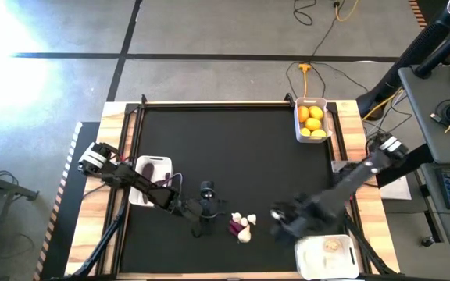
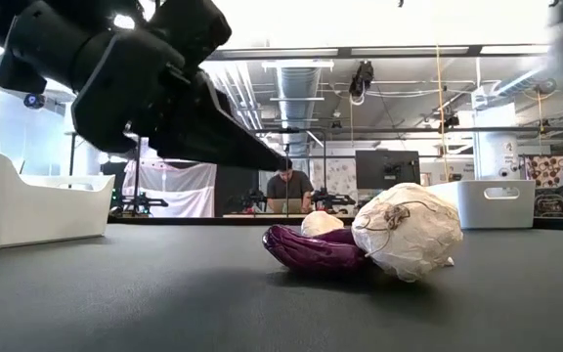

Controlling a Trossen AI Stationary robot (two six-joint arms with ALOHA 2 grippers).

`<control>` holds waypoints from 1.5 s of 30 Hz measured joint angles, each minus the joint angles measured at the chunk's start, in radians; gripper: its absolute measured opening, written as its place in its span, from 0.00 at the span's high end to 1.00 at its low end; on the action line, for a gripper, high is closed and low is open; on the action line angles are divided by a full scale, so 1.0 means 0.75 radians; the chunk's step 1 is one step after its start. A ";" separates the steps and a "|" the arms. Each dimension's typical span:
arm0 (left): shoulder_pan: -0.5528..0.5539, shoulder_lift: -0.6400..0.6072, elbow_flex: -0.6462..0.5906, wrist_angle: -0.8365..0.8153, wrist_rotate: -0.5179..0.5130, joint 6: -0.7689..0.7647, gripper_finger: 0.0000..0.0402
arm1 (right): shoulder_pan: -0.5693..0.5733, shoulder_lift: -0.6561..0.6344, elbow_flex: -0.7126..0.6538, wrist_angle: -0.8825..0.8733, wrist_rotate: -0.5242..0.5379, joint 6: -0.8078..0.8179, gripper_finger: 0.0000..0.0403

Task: Sort produce into baskets
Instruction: Put the garlic into the bottom white bin

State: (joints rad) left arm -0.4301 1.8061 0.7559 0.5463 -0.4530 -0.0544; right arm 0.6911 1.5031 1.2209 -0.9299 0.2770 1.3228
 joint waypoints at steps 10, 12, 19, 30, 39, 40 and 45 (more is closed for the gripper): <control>0.000 0.000 0.001 0.113 0.000 0.040 0.59 | 0.524 0.054 -0.005 -0.113 -0.181 0.806 0.74; 0.000 0.000 0.001 0.117 0.000 0.049 0.59 | 0.556 0.104 -0.006 -0.166 -0.244 0.910 0.73; 0.000 0.001 0.001 0.130 0.000 0.057 0.59 | 0.558 0.256 -0.007 -0.179 -0.415 0.907 0.73; 0.000 0.001 0.001 0.129 0.000 0.062 0.59 | 0.555 0.212 0.027 -0.231 -0.422 0.900 0.51; 0.000 0.001 0.001 0.128 0.000 0.062 0.59 | 0.523 0.110 0.176 -0.364 -0.124 0.810 0.37; 0.000 0.001 0.001 0.128 0.000 0.061 0.59 | 0.514 0.110 0.178 -0.358 -0.021 0.768 0.37; -0.002 0.001 0.001 0.123 0.000 0.061 0.59 | 0.415 0.174 0.172 -0.253 0.394 0.393 0.37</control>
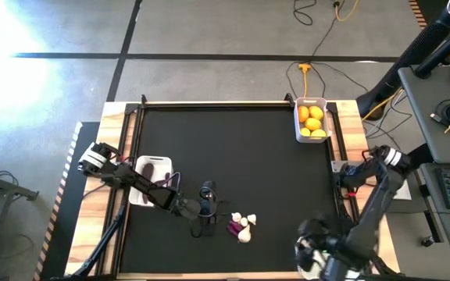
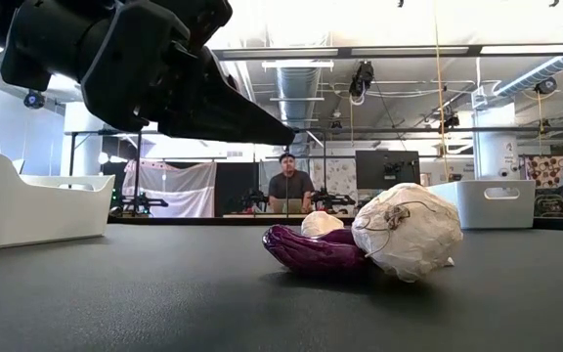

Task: Sort produce into baskets
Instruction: Put the garlic into the bottom white bin

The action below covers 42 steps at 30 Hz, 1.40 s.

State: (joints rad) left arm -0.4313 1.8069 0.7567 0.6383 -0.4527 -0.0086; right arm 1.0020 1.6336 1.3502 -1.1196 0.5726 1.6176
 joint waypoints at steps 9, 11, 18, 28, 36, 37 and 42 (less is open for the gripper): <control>-0.006 0.000 0.000 -0.008 0.000 0.000 0.59 | -0.331 0.186 -0.017 0.333 -0.007 -0.692 0.33; -0.006 0.000 0.000 -0.018 0.000 0.000 0.59 | -0.386 0.209 -0.017 0.335 -0.043 -0.765 0.31; -0.006 0.000 0.000 -0.048 0.000 -0.001 0.59 | -0.472 0.255 -0.063 0.519 -0.063 -1.007 0.23; -0.005 0.000 0.000 -0.047 0.000 -0.010 0.59 | -0.473 0.306 -0.213 0.808 0.065 -1.058 0.28; -0.027 -0.057 0.001 -0.099 0.000 -0.071 0.59 | -0.473 0.306 -0.440 1.242 0.088 -1.090 0.38; -0.031 -0.069 0.001 -0.101 0.001 -0.082 0.59 | -0.473 0.306 -0.463 1.292 0.089 -1.091 0.39; -0.051 -0.102 0.001 -0.167 0.001 -0.139 0.59 | -0.472 0.305 -0.554 1.481 0.116 -1.112 0.49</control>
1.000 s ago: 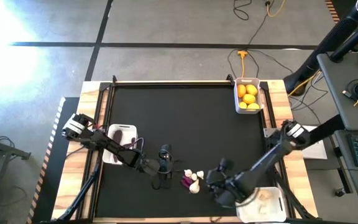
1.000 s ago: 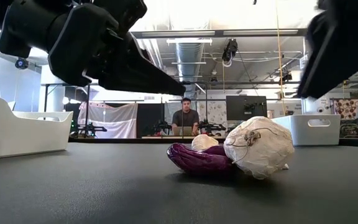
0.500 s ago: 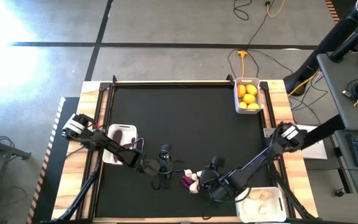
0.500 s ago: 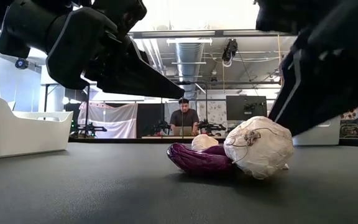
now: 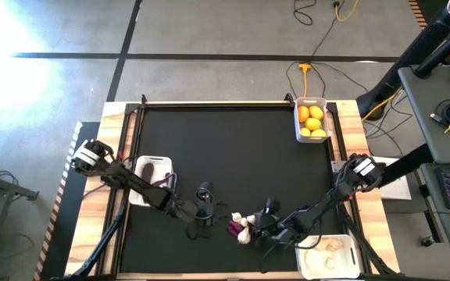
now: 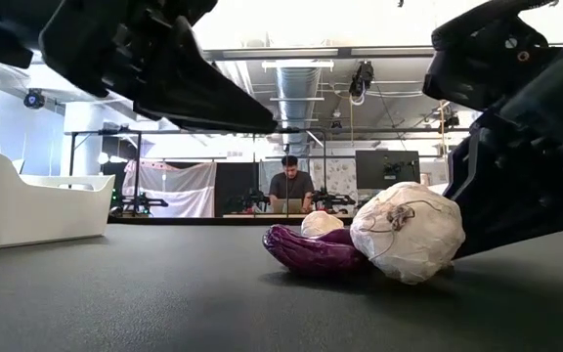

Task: Sort produce into baskets
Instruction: Put the garlic into the bottom white bin

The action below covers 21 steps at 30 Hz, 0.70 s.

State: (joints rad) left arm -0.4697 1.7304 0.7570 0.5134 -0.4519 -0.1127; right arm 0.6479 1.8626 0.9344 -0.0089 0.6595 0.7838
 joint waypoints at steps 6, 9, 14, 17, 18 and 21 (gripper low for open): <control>-0.011 -0.004 0.000 -0.012 0.099 -0.057 0.59 | 0.000 -0.001 -0.011 0.003 0.030 -0.034 0.64; -0.010 -0.001 0.000 -0.002 0.104 -0.121 0.59 | -0.001 -0.010 -0.005 -0.013 0.028 -0.085 0.71; -0.010 0.001 0.000 0.025 0.104 -0.157 0.59 | 0.025 -0.103 0.080 -0.254 -0.016 -0.111 0.77; -0.010 0.001 0.000 0.031 0.104 -0.188 0.59 | 0.085 -0.195 0.175 -0.492 -0.017 -0.061 0.78; -0.010 0.001 0.000 0.034 0.104 -0.202 0.59 | 0.112 -0.225 0.212 -0.572 -0.016 -0.044 0.78; -0.012 0.001 0.000 0.037 0.104 -0.229 0.59 | 0.211 -0.305 0.335 -0.835 -0.020 0.070 0.78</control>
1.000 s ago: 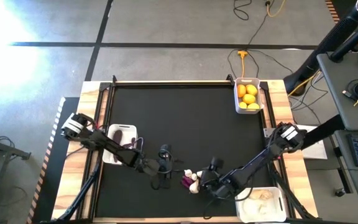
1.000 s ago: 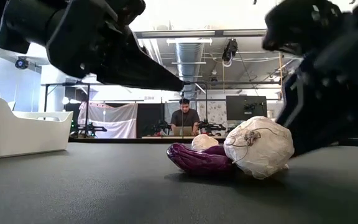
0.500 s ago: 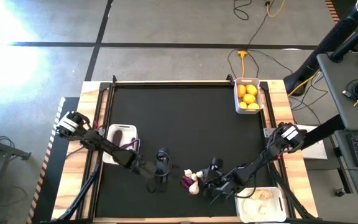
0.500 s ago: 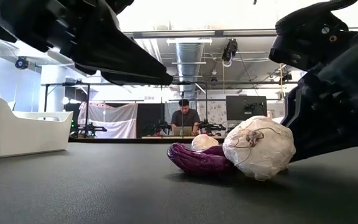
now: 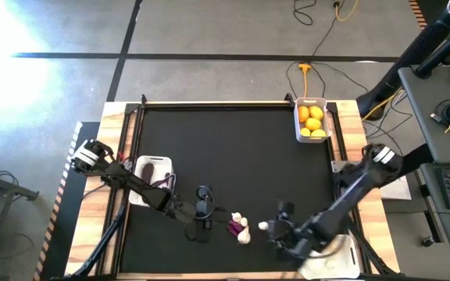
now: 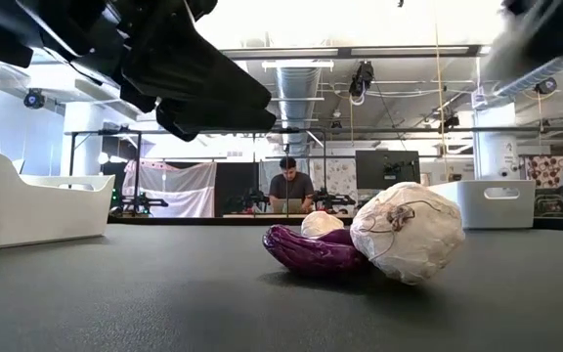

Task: Sort produce into baskets
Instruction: Put the garlic into the bottom white bin

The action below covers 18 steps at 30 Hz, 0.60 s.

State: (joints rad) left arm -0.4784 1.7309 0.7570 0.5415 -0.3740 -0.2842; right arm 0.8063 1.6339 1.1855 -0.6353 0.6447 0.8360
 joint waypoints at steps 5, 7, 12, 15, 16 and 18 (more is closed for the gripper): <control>-0.004 0.001 0.000 0.020 0.000 -0.025 0.59 | 0.196 -0.081 0.149 -0.374 -0.123 0.375 0.78; -0.004 0.001 0.000 0.050 0.000 -0.025 0.59 | 0.269 -0.092 0.172 -0.453 -0.218 0.535 0.78; -0.004 0.001 0.000 0.073 0.000 -0.019 0.59 | 0.388 -0.082 0.155 -0.498 -0.405 0.831 0.78; -0.004 0.001 0.000 0.073 0.001 -0.018 0.59 | 0.410 -0.039 0.152 -0.548 -0.510 0.936 0.78; -0.004 0.001 0.000 0.074 0.010 -0.018 0.59 | 0.415 -0.027 0.151 -0.560 -0.539 0.960 0.78; -0.003 -0.003 0.000 0.075 0.055 -0.018 0.59 | 0.420 -0.011 0.151 -0.555 -0.591 0.978 0.78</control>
State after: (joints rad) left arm -0.4808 1.7285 0.7570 0.5980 -0.3331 -0.2977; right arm 1.1216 1.6254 1.2987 -1.0519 0.2015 1.5696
